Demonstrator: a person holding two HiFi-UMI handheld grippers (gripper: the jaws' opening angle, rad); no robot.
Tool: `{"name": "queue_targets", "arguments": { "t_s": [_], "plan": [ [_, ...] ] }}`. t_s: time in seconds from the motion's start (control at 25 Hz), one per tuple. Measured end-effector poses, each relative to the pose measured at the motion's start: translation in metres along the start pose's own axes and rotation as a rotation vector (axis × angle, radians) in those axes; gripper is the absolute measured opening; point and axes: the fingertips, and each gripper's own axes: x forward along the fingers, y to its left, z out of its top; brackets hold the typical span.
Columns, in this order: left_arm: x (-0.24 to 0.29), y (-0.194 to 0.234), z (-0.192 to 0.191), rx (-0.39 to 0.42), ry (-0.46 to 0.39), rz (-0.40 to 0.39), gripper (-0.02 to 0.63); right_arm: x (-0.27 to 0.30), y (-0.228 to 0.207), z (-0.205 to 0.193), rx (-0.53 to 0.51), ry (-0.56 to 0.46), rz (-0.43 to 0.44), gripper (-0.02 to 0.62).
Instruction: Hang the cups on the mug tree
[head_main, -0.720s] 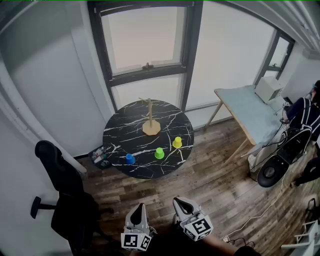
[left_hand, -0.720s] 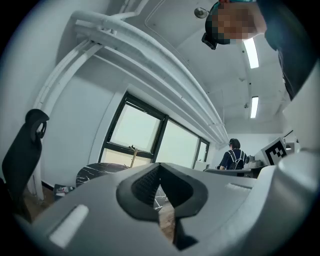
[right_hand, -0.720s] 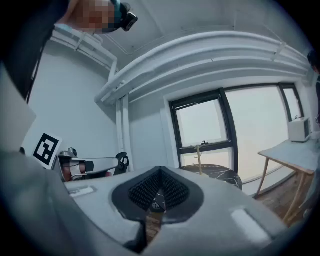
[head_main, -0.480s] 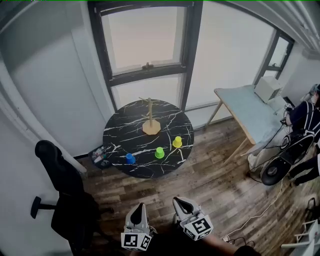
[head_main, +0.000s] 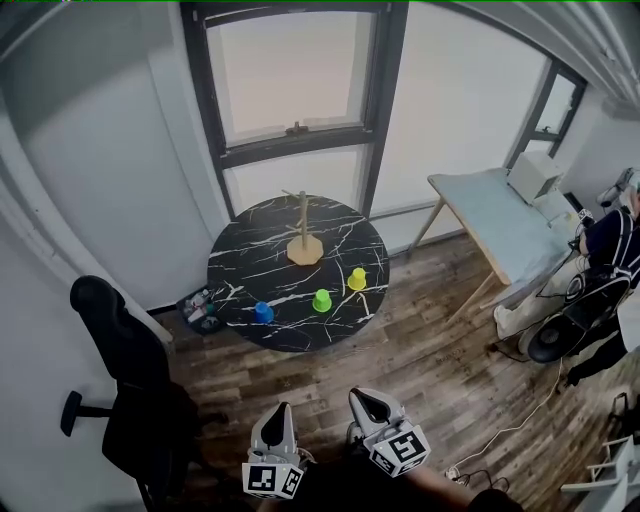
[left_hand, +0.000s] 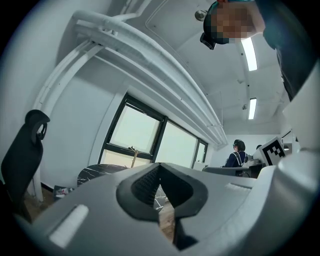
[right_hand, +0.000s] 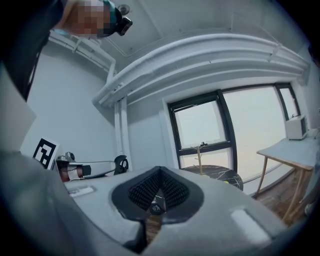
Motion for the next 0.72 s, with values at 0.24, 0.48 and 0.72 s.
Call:
{"name": "queue_targets", "arguments": {
  "t_s": [0.24,0.48,0.72],
  "plan": [
    [-0.012,0.014,0.006,0.003,0.008,-0.016,-0.002,0.004,0.014,0.0,-0.01,0.004,-0.042,0.0],
    [-0.02,0.028,0.013,0.001,-0.002,-0.038,-0.002,0.009,0.031,-0.013,-0.037,0.028,-0.076,0.0],
    [-0.008,0.044,0.005,-0.019,0.021,-0.037,-0.002,0.024,0.035,-0.013,-0.037,0.037,-0.09,0.0]
  ]
}}
